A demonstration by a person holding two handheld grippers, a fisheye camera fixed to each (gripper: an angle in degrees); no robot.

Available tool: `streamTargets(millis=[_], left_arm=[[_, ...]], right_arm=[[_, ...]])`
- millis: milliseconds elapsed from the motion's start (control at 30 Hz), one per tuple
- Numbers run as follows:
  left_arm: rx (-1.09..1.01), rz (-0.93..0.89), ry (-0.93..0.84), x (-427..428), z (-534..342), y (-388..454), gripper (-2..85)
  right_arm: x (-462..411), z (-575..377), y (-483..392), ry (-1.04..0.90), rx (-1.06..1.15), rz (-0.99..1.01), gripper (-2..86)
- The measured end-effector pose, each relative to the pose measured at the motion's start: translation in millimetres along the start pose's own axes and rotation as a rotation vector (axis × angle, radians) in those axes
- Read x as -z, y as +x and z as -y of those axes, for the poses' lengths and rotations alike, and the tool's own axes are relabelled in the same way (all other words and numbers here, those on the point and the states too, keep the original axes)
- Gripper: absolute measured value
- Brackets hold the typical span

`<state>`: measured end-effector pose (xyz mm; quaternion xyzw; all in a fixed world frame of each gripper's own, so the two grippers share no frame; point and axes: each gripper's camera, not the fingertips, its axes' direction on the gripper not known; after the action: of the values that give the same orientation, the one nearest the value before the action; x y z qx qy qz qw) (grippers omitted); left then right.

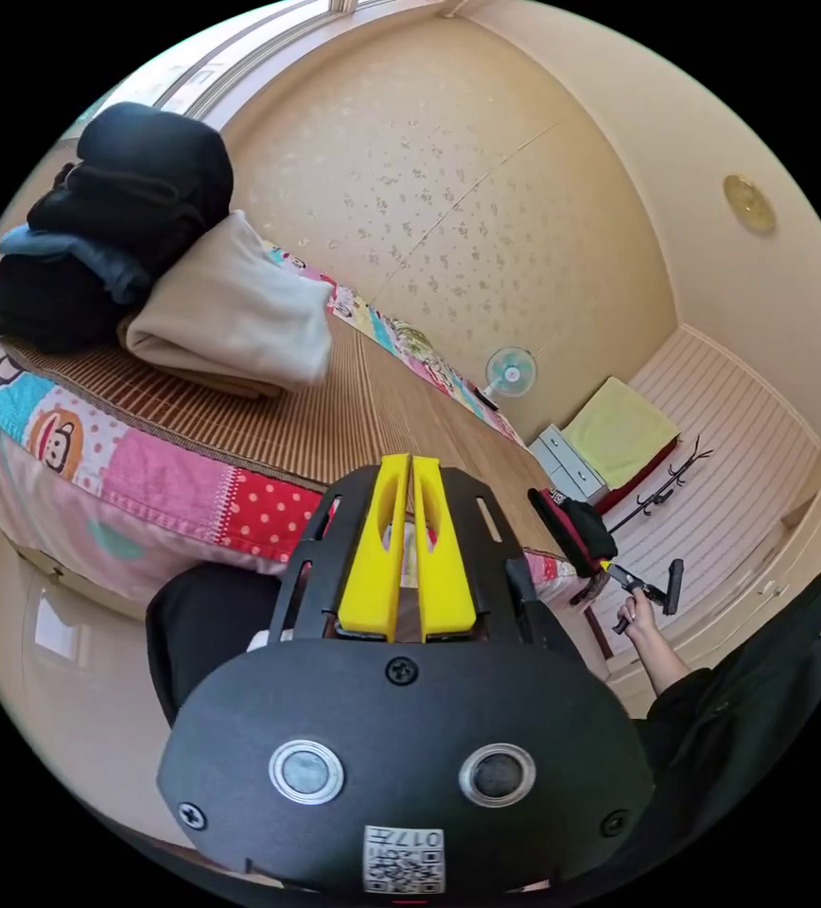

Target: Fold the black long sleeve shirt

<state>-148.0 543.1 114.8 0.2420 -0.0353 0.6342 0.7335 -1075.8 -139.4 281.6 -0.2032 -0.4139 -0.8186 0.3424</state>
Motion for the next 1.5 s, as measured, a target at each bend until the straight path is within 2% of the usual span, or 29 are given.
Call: streamTargets(millis=[200, 367, 533, 633, 700, 833, 900, 933, 1000, 1100, 1233, 1300, 1367, 1433, 1500], left_arm=[[-0.097, -0.04, 0.049, -7, 1, 59, -0.5], [-0.151, -0.041, 0.017, -12, 7, 85, 2.9], [-0.088, -0.02, 0.063, 2, 10, 83, 2.8], [-0.075, 0.043, 0.072, 12, 9, 80, 0.4], [-0.068, 0.058, 0.087, 16, 5, 76, -0.4], [-0.012, 0.042, 0.093, 4, -4, 61, -0.9], [-0.004, 0.032, 0.064, -10, -7, 58, -0.9], [-0.002, 0.034, 0.042, -19, -9, 59, -1.0], [-0.008, 0.037, 0.025, -26, -9, 61, -1.0], [-0.044, 0.059, 0.029, -24, -9, 61, -1.0], [-0.008, 0.101, 0.069, -17, -21, 43, -0.9], [0.0, 0.067, 0.067, -25, -27, 35, -0.8], [-0.018, 0.021, 0.022, -44, -30, 32, -0.4], [-0.04, -0.026, -0.041, -75, -37, 39, 0.3], [-0.08, -0.068, -0.087, -99, -44, 50, 0.6]], right_arm=[[58, 19, 118, 0.192, -0.234, -0.011, 4.5], [7, 93, 162, 0.127, -0.32, 0.042, 7.8], [-82, 168, 173, -0.045, -0.411, -0.076, 4.4], [-89, 215, 124, 0.016, -0.335, -0.044, 2.3], [-69, 248, 45, 0.13, -0.141, 0.043, 2.0], [-67, 259, -73, 0.212, 0.061, 0.202, 2.3], [-117, 239, -139, 0.108, 0.143, 0.454, 2.7], [-137, 231, -155, 0.035, 0.162, 0.501, 2.9], [-206, 185, -212, -0.237, 0.177, 0.578, 3.9], [-211, 129, -251, -0.254, 0.199, 0.607, 5.9], [-156, 108, -230, -0.073, 0.096, 0.438, 7.2], [-118, 113, -181, 0.094, -0.068, 0.3, 7.6], [-103, 123, -142, 0.178, -0.17, 0.222, 8.1], [-111, 136, -109, 0.162, -0.234, 0.191, 8.8], [-152, 153, -87, -0.001, -0.244, 0.248, 9.5]])
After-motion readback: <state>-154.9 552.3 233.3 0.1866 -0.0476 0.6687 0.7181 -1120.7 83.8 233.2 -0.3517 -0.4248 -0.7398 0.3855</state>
